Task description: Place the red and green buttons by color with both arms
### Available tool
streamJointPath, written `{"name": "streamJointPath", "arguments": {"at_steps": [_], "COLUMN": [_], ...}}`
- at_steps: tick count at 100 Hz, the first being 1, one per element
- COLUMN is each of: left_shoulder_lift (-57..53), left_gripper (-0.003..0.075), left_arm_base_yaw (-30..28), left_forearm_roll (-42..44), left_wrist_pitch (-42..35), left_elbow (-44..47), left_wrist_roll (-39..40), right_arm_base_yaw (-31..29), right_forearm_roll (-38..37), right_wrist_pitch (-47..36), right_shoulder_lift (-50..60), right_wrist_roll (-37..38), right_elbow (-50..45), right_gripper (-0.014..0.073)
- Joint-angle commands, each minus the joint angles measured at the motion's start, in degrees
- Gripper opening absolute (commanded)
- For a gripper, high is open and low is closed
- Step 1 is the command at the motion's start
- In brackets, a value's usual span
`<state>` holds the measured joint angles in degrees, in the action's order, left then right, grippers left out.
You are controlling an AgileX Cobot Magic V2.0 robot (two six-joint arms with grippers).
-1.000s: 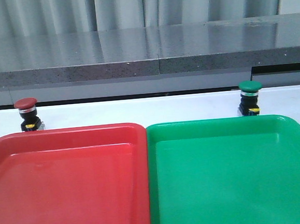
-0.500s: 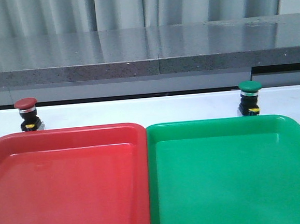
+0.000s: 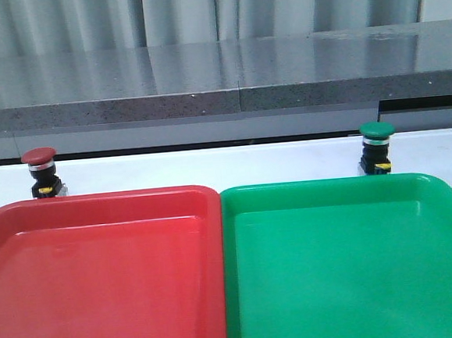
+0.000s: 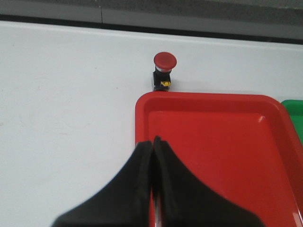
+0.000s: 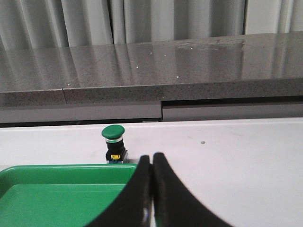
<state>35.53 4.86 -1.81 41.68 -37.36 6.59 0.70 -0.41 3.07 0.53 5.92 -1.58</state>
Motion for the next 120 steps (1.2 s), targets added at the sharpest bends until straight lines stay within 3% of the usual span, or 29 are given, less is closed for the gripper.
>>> {"name": "streamJointPath", "arguments": {"at_steps": [1, 18, 25, 32, 49, 56, 86, 120], "left_shoulder_lift": [1.2, 1.2, 1.2, 1.2, 1.1, 1.1, 3.5, 22.5], "left_gripper": [-0.0019, -0.0015, 0.0024, 0.012, 0.0498, 0.0582, 0.0596, 0.0585], "left_arm_base_yaw": [-0.1, -0.1, -0.1, -0.1, -0.1, -0.1, -0.1, -0.1], "left_forearm_roll": [-0.7, -0.7, -0.7, -0.7, -0.3, -0.3, -2.9, -3.2], "left_wrist_pitch": [-3.0, -2.8, -2.1, -1.4, -1.0, -1.0, -4.3, -5.9], "left_elbow": [-2.0, -2.0, -2.0, -2.0, -2.0, -2.0, -3.1, -14.5], "left_wrist_roll": [0.4, 0.3, -0.1, -0.1, -0.1, -0.1, -0.1, -3.0], "right_arm_base_yaw": [0.0, 0.0, 0.0, 0.0, 0.0, 0.0, 0.0, 0.0], "right_forearm_roll": [-0.6, -0.6, -0.6, -0.6, -0.6, -0.6, -0.6, -0.6], "right_wrist_pitch": [-4.8, -4.8, -4.8, -4.8, -4.8, -4.8, -4.8, -4.8], "right_shoulder_lift": [1.3, 1.3, 1.3, 1.3, 1.3, 1.3, 1.3, 1.3], "right_wrist_roll": [-0.1, -0.1, -0.1, -0.1, -0.1, -0.1, -0.1, -0.1], "right_elbow": [0.8, 0.8, 0.8, 0.8, 0.8, 0.8, 0.8, 0.8], "right_gripper": [-0.0067, -0.0067, -0.0067, -0.0067, -0.0067, -0.0067, -0.0067, -0.0067]}}
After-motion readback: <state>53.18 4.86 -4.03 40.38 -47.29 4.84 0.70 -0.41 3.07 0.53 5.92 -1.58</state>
